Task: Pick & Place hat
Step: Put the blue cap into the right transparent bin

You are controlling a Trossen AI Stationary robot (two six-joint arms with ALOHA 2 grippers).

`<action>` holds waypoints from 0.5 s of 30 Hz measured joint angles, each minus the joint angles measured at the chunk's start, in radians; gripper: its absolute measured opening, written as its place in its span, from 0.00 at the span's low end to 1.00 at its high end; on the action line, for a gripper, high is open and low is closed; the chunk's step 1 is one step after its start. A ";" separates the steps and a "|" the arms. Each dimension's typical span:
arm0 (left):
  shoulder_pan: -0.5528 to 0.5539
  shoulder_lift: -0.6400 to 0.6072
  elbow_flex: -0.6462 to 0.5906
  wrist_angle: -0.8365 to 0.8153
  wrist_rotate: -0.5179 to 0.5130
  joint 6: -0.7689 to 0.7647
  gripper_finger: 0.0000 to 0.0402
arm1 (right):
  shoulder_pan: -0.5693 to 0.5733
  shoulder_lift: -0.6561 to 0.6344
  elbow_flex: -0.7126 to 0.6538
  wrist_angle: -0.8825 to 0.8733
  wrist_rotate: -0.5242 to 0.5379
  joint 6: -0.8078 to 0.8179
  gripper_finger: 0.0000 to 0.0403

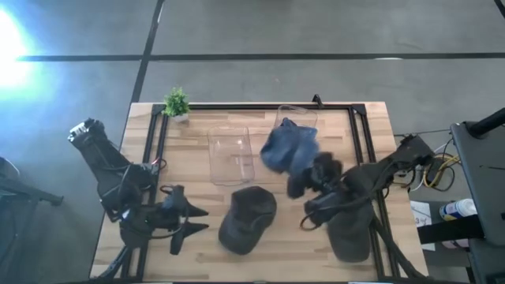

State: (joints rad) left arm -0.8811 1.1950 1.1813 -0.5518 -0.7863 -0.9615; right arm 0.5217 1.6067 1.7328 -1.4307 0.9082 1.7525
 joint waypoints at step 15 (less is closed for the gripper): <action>0.107 0.000 -0.071 0.008 0.011 -0.042 0.44 | -0.241 -0.369 -0.460 0.230 -0.134 -0.115 0.03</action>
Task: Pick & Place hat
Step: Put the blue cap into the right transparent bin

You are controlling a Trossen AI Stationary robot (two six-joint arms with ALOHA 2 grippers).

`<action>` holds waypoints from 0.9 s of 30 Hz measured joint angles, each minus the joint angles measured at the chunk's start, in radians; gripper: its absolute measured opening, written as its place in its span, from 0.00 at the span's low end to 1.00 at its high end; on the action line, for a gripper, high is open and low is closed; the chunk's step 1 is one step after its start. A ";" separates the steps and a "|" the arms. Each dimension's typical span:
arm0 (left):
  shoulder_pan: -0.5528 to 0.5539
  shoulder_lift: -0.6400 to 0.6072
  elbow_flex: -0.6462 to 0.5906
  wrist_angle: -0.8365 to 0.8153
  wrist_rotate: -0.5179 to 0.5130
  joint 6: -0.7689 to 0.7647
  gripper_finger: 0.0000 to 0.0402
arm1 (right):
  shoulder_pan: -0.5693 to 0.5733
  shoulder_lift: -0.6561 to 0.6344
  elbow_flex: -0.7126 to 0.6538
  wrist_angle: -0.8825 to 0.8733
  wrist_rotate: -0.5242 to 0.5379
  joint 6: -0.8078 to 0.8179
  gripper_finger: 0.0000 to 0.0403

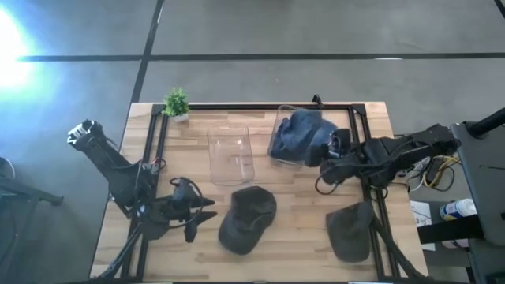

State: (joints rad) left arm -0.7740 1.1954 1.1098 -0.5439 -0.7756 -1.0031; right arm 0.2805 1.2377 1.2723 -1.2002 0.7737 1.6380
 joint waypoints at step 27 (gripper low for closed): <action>0.186 0.000 -0.221 0.232 0.186 -0.094 0.44 | -0.539 -0.166 -0.639 0.842 -0.462 -0.236 0.18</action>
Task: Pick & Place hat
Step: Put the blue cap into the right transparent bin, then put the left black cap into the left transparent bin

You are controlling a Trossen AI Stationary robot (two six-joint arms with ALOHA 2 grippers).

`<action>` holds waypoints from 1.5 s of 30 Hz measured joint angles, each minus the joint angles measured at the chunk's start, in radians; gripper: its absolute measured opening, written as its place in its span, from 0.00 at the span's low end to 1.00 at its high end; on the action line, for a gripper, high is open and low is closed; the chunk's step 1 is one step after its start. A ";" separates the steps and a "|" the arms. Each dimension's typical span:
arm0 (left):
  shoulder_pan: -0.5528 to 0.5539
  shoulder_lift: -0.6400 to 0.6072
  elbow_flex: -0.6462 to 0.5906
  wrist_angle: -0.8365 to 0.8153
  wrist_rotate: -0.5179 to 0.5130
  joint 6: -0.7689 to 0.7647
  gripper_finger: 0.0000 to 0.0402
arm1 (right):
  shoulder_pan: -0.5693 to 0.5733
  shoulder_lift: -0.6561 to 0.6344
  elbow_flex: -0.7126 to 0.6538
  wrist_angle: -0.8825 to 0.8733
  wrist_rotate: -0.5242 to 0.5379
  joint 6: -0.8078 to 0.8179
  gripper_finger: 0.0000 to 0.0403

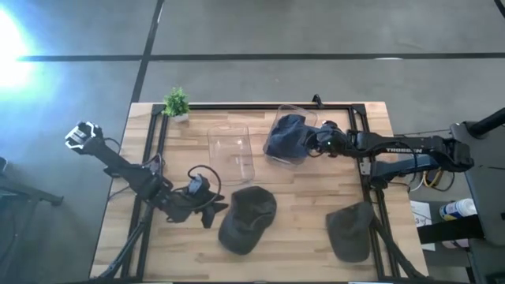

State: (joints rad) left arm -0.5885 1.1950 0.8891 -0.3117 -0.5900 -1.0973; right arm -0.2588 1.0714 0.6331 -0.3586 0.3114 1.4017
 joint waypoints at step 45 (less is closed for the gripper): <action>-0.011 0.493 -0.134 0.486 0.401 0.278 0.44 | 0.828 0.774 0.484 0.059 0.134 0.314 0.48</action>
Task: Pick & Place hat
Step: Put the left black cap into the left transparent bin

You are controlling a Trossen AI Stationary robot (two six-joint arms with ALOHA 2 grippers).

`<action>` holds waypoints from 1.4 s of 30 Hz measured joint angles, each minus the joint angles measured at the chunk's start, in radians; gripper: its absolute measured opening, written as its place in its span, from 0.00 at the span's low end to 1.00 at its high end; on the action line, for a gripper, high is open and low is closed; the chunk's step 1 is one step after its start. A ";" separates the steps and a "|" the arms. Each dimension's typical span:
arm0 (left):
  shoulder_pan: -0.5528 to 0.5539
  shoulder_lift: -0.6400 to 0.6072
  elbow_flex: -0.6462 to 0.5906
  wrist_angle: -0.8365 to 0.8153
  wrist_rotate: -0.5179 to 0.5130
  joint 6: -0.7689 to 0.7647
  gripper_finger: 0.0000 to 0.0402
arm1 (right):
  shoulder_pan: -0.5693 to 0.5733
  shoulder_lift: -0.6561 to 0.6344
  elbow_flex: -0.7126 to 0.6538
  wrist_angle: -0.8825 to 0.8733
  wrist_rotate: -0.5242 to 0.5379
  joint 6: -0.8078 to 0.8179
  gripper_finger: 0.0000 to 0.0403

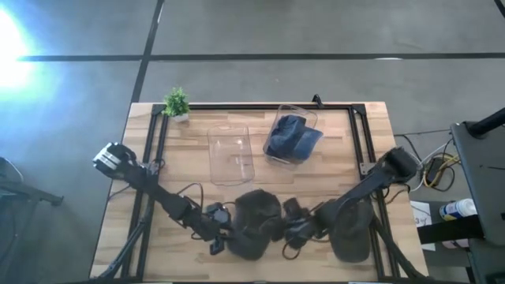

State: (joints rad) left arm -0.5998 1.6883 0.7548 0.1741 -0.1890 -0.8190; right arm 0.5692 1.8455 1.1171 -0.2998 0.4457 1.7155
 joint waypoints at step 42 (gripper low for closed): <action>0.099 0.140 0.410 -0.424 -0.051 0.552 0.44 | 0.324 0.077 0.044 0.013 0.039 0.541 0.48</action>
State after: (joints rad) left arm -0.5010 1.8282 1.1647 -0.2495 -0.2397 -0.2674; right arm 0.8936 1.9221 1.1613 -0.2865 0.4844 2.2564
